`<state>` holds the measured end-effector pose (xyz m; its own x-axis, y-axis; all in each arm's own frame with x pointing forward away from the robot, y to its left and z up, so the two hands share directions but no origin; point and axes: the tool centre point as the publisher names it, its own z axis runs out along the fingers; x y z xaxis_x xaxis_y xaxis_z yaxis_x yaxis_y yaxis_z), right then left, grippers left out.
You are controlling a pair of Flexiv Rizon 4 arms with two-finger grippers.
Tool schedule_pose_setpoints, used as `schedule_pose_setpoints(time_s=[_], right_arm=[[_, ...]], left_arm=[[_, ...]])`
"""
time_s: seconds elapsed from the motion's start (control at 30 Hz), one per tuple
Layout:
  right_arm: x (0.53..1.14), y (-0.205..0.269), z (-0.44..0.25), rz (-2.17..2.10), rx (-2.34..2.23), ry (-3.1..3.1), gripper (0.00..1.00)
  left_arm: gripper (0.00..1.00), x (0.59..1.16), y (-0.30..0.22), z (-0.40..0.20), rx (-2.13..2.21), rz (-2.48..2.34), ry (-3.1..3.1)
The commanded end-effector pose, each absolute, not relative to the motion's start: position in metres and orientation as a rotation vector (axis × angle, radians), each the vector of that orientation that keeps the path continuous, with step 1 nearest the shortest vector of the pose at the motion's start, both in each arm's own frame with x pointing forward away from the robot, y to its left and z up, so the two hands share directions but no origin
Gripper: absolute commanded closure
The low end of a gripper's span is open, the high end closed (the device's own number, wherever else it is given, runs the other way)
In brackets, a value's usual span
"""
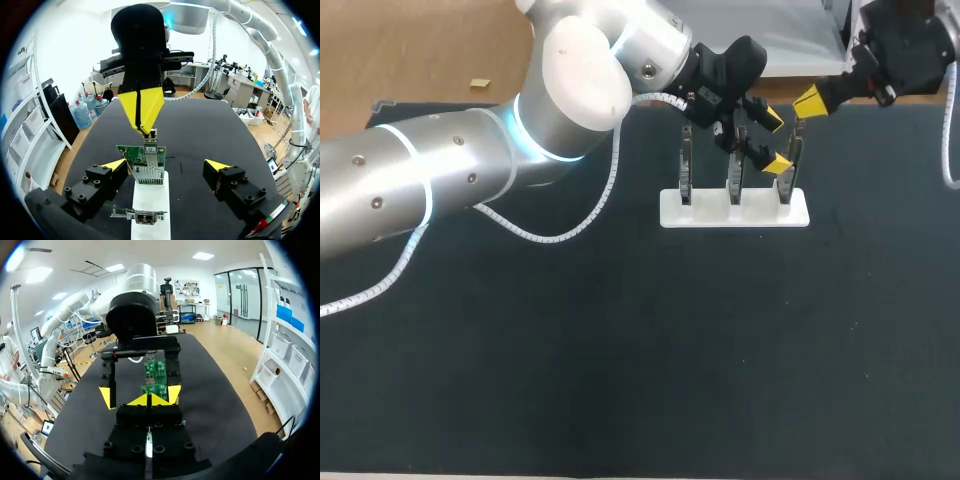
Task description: Pick up the optical module with the left hand, and insert it into the network port with the right hand.
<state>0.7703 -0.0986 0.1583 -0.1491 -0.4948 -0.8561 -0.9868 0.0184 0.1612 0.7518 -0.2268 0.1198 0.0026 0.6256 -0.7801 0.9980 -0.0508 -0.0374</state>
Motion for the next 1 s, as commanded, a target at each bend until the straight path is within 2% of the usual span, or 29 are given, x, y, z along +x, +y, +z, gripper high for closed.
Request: schedule_pose_setpoints(time_s=[0.03,1.0], right_arm=[[0.773,-0.098,0.155,1.071,-1.513,1.712,1.0],[0.766,-0.102,0.132,1.092,-1.514,1.767,1.0]], left_arm=[[0.0,0.754,-0.228,0.121,1.737,-0.871,1.68],[0.0,0.754,-0.228,0.121,1.737,-0.871,1.68]])
